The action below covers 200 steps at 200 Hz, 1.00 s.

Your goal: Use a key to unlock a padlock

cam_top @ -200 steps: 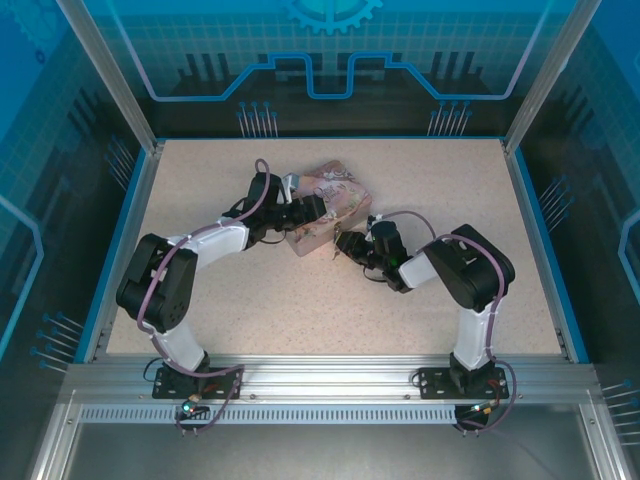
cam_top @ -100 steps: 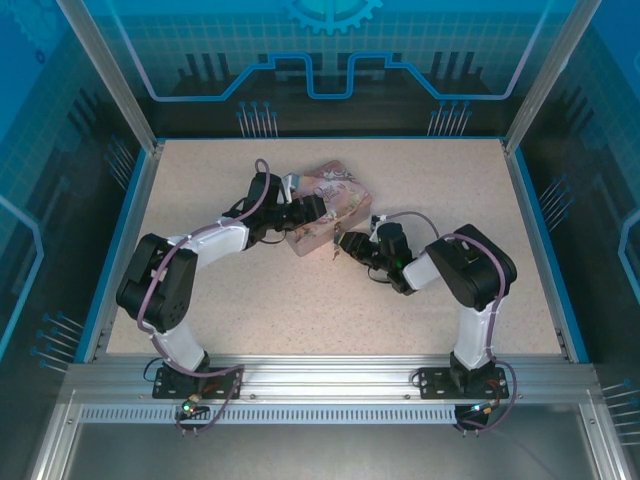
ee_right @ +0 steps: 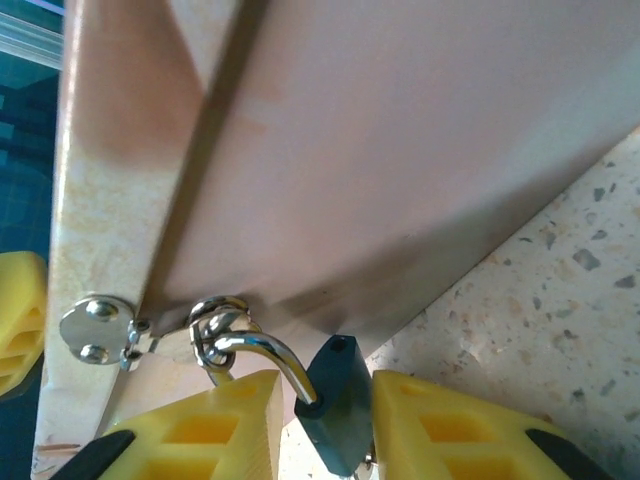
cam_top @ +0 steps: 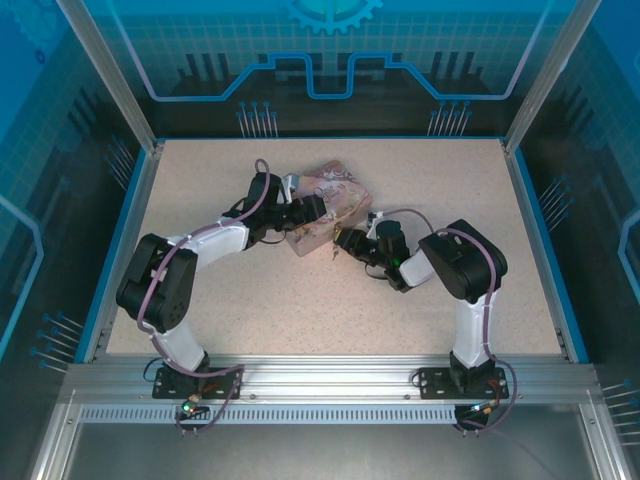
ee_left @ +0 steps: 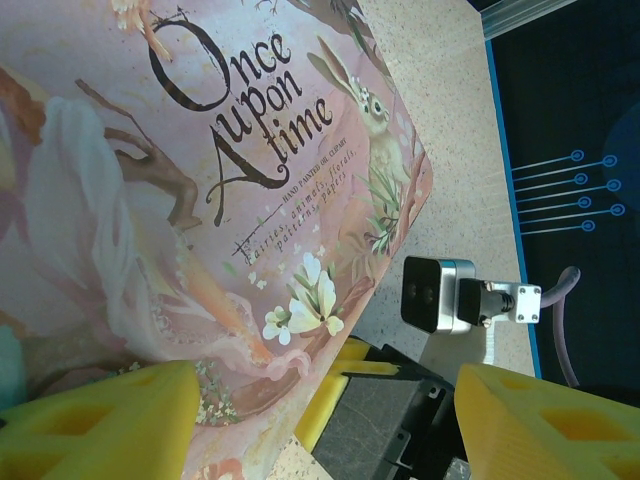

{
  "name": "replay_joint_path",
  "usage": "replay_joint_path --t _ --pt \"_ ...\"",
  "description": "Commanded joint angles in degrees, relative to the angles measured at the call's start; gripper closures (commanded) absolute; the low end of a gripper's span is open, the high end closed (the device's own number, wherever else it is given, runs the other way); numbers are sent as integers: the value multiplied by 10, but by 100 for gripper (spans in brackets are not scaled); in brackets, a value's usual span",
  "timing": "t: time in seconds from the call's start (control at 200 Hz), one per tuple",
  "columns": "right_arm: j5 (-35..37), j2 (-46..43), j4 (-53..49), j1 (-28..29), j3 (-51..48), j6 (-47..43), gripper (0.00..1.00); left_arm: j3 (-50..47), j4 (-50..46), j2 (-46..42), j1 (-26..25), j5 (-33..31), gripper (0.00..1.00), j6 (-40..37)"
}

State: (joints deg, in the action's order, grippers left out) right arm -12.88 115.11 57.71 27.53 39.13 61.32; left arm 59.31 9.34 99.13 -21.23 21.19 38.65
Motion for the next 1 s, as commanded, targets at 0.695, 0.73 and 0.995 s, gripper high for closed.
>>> replay_joint_path --t 0.695,0.73,0.995 --pt "12 -13 -50 -37 -10 13 94 -54 -106 0 -5 -33 30 -20" --pt "12 -18 -52 -40 -10 18 94 -59 -107 -2 -4 -34 30 -21" --pt "7 -26 -57 -42 3 59 94 -81 -104 -8 -6 -37 30 -25"
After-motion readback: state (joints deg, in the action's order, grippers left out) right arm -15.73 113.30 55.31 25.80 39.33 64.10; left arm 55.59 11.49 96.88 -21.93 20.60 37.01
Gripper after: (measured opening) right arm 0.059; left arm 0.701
